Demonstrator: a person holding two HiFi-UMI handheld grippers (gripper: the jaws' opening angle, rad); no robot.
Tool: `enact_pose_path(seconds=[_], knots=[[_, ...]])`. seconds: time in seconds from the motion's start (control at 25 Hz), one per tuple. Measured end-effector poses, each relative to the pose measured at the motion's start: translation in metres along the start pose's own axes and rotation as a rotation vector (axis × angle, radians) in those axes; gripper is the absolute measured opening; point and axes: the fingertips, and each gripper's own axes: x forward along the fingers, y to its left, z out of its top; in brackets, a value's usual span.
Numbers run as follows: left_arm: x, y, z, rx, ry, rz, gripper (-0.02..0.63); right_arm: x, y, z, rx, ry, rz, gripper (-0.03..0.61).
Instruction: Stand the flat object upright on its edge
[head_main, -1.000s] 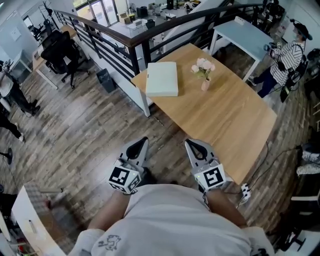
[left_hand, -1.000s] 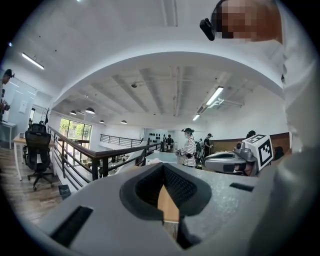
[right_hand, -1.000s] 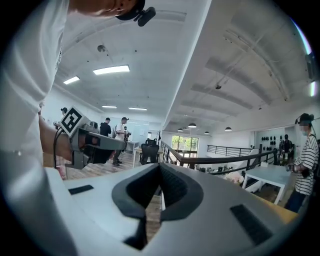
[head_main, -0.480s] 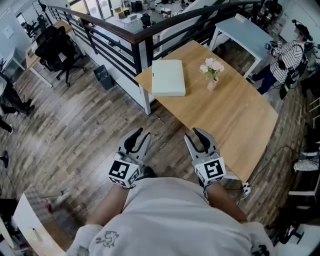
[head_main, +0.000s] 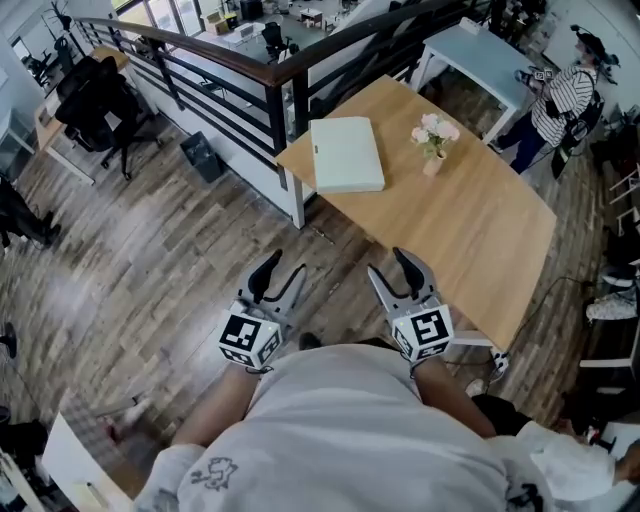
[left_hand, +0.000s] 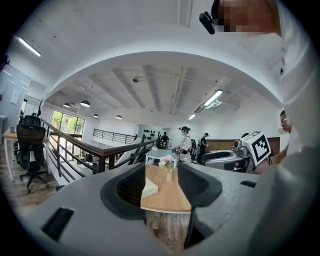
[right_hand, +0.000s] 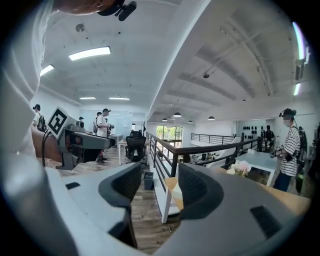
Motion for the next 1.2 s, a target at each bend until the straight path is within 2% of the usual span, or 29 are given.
enact_pose_path(seconds=[0.32, 0.68, 0.92, 1.2], knots=[[-0.005, 0.032, -0.002, -0.02, 0.003, 0.023, 0.193, 0.028, 0.013, 0.006, -0.008, 0.011, 0.009, 0.249], [0.0, 0.057, 0.0, -0.019, 0.007, 0.088, 0.193, 0.068, 0.011, 0.005, 0.0, 0.013, 0.076, 0.25], [0.019, 0.077, -0.005, -0.024, 0.027, 0.146, 0.193, 0.101, -0.008, 0.0, 0.012, 0.014, 0.129, 0.25], [0.077, 0.089, -0.007, -0.019, 0.042, 0.18, 0.198, 0.135, -0.056, -0.015, 0.019, 0.044, 0.197, 0.249]])
